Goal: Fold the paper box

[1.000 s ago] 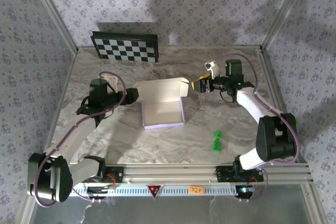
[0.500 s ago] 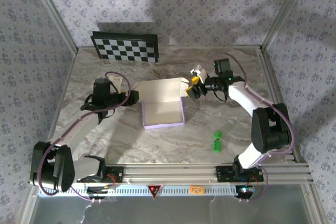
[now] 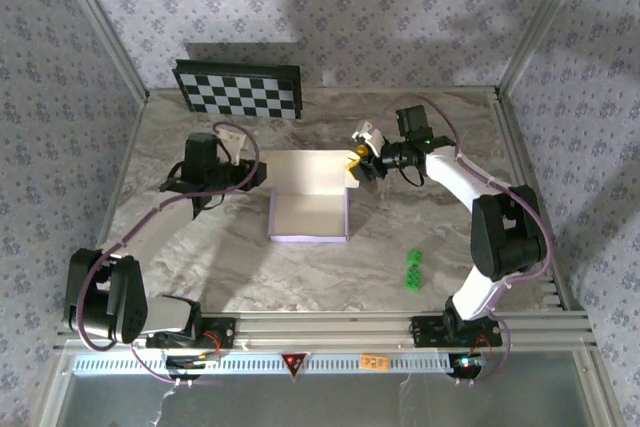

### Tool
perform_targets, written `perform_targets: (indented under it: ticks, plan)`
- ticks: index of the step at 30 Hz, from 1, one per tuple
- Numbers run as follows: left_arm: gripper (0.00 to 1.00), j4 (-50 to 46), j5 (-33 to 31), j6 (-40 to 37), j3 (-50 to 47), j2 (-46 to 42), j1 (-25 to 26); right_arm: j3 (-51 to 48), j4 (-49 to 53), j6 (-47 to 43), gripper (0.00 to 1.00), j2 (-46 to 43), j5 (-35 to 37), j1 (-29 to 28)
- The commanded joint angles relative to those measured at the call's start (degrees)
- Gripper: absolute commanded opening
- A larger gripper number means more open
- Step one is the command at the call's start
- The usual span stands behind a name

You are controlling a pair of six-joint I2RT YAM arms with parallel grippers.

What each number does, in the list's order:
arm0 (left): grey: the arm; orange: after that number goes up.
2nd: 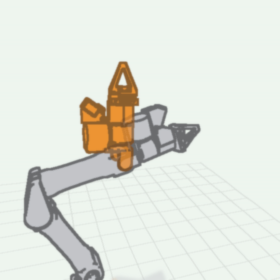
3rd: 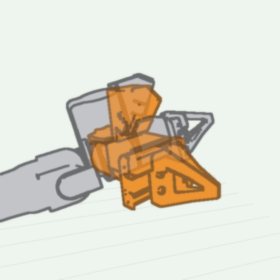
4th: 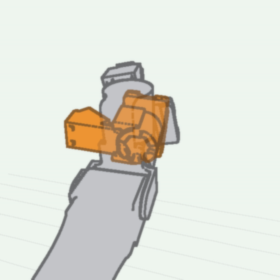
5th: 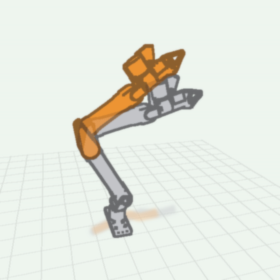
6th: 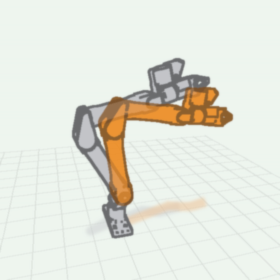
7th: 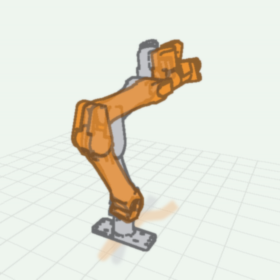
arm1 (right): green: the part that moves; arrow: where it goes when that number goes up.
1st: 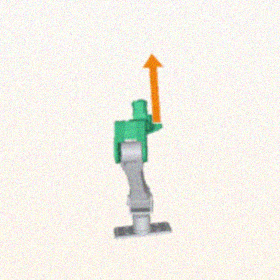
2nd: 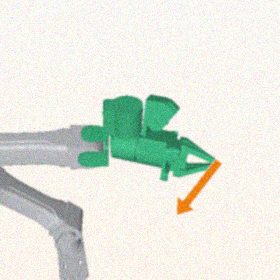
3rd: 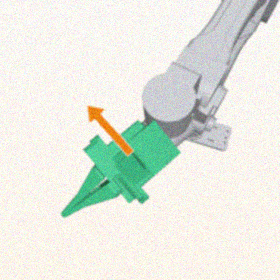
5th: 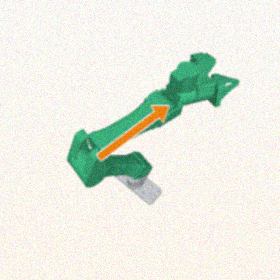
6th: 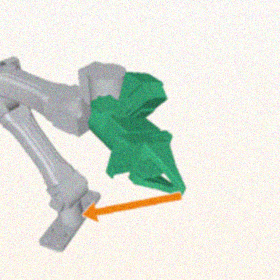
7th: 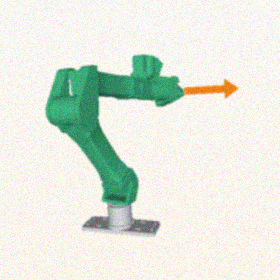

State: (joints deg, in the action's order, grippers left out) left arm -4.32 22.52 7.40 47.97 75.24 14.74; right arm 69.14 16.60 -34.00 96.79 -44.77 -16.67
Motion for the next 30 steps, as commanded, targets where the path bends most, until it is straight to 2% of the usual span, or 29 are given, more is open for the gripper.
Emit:
perform_targets:
  ticks: [1,4,8,14,19,21,25,30]
  plan:
    - [0.42,-2.80,0.40,-2.33,1.89,0.33,0.64,1.51,1.85,0.06,0.40,0.37,0.65,-0.31]
    - [0.40,-3.06,0.39,-2.68,1.92,0.69,0.81,1.28,1.71,0.25,0.39,0.24,1.06,-0.56]
    - [0.45,-2.51,0.07,-3.18,1.78,0.96,0.81,0.84,1.81,0.37,0.40,-0.28,1.56,-0.65]
    - [0.56,-1.46,-0.80,-3.66,2.82,2.32,0.81,-0.03,2.16,1.60,0.43,-1.74,3.35,-0.42]
    - [0.71,-1.72,-1.87,-4.28,4.16,3.98,0.73,-2.17,1.56,3.09,0.44,-3.65,5.69,0.20]
    - [0.74,-1.58,-2.10,-4.43,4.56,4.44,0.70,-2.74,1.52,3.39,0.43,-4.30,5.93,0.46]
    - [0.69,-1.04,-0.28,-5.19,5.01,4.93,0.73,-3.40,1.94,3.41,0.42,-5.18,6.11,0.53]
    - [0.50,-1.26,2.38,-5.47,5.48,5.79,0.81,-3.40,2.47,3.74,0.38,-5.56,6.53,0.49]
